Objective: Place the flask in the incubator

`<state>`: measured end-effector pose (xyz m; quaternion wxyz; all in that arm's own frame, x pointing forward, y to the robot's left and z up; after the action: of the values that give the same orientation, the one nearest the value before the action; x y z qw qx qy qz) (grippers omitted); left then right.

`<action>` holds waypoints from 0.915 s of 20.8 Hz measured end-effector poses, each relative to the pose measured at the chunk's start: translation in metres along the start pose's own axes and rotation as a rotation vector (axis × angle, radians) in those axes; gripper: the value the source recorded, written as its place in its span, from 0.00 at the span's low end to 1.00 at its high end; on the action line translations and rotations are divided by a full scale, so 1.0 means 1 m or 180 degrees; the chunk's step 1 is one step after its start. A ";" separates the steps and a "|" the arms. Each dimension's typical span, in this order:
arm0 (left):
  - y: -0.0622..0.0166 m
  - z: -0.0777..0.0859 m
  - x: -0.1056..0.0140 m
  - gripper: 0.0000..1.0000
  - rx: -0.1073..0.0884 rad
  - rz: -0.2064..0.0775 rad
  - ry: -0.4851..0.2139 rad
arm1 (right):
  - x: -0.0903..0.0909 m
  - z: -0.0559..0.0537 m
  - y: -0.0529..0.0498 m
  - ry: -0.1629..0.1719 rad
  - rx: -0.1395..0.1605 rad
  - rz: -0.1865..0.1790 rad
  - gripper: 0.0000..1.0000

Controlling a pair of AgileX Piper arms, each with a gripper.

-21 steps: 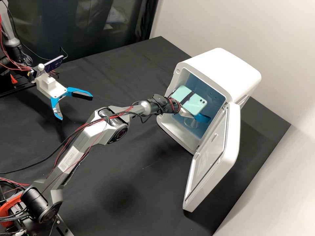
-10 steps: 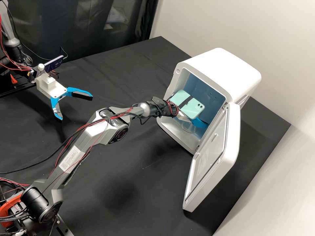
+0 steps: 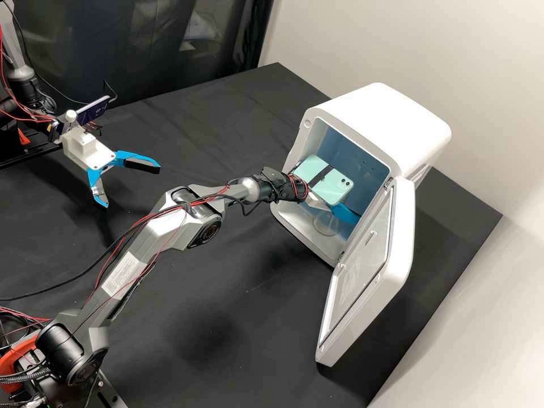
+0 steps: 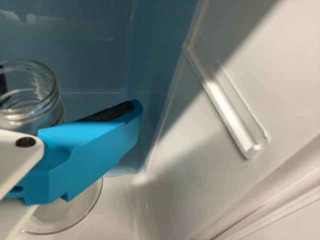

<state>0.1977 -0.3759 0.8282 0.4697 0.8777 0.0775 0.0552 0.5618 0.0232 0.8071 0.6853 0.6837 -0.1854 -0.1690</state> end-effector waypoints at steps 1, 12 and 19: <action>0.0000 0.000 0.000 1.00 0.0000 0.0000 0.0000 | 0.000 0.000 0.000 0.0000 0.0000 0.0000 1.00; 0.0000 0.000 0.000 1.00 0.0000 0.0000 0.0000 | 0.003 0.005 -0.007 -0.0027 0.0059 -0.0032 1.00; 0.0000 0.000 0.000 1.00 0.0000 0.0000 0.0000 | -0.005 0.024 -0.033 -0.0033 0.0262 -0.0093 1.00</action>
<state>0.1977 -0.3759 0.8282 0.4697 0.8777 0.0775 0.0552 0.5466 0.0044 0.7734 0.6531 0.7130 -0.1857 -0.1747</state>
